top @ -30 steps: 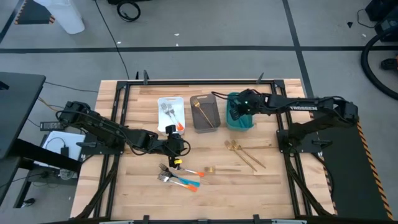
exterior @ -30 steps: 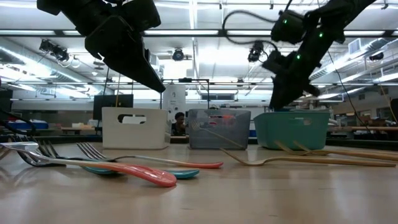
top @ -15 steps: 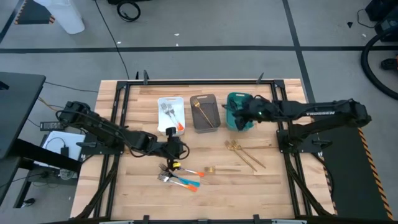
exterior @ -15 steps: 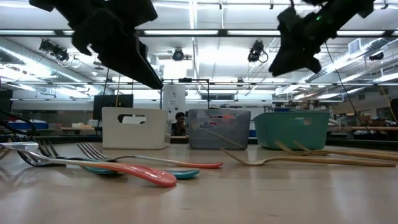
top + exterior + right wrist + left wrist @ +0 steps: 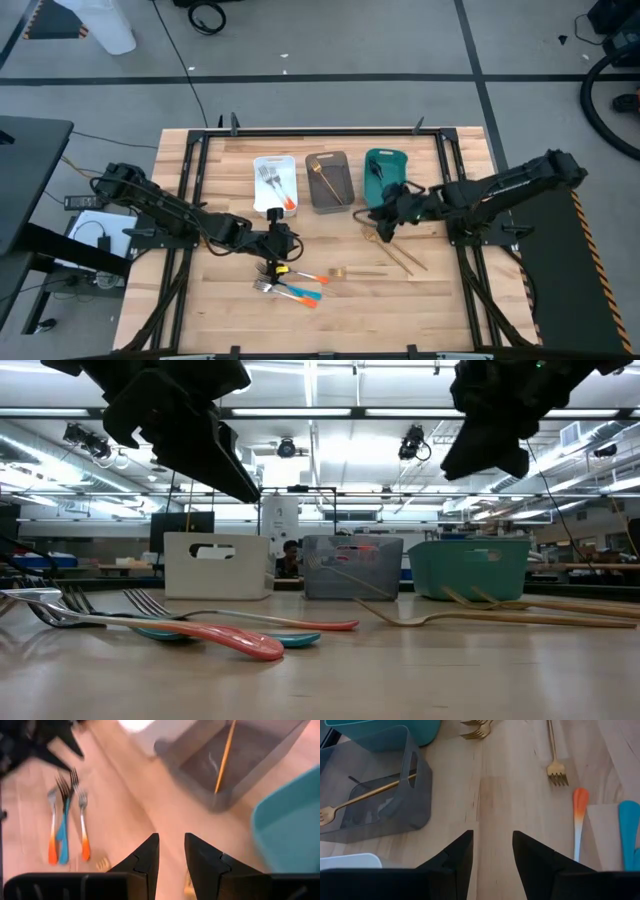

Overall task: Sort silverware by color (type)
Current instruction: Put the gold fork into the black bin

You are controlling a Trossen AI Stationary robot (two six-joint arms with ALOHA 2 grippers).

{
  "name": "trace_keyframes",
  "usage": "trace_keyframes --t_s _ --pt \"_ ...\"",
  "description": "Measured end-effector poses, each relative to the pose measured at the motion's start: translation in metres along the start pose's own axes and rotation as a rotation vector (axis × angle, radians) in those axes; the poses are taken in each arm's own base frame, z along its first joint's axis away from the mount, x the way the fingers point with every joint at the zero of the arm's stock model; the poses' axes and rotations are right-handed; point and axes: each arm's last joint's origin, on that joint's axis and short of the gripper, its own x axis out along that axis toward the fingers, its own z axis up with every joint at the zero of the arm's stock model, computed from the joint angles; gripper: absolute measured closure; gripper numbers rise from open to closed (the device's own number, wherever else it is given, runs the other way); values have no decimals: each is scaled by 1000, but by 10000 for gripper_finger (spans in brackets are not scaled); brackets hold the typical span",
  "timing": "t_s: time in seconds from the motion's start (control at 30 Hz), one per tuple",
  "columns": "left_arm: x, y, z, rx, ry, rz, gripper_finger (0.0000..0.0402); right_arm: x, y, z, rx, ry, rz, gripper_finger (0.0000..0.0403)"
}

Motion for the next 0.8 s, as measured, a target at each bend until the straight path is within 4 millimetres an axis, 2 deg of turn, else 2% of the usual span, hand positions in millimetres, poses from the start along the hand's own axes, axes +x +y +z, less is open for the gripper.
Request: trace_keyframes --t_s 0.13,0.33,0.8 --pt "0 0 0 0 0 -1 255 9 9 -15 9 77 6 300" --pt "0 0 0 0 0 0 255 9 20 -32 43 143 8 300" --pt "0 0 0 -9 -3 -1 255 2 23 -68 146 367 -89 300"
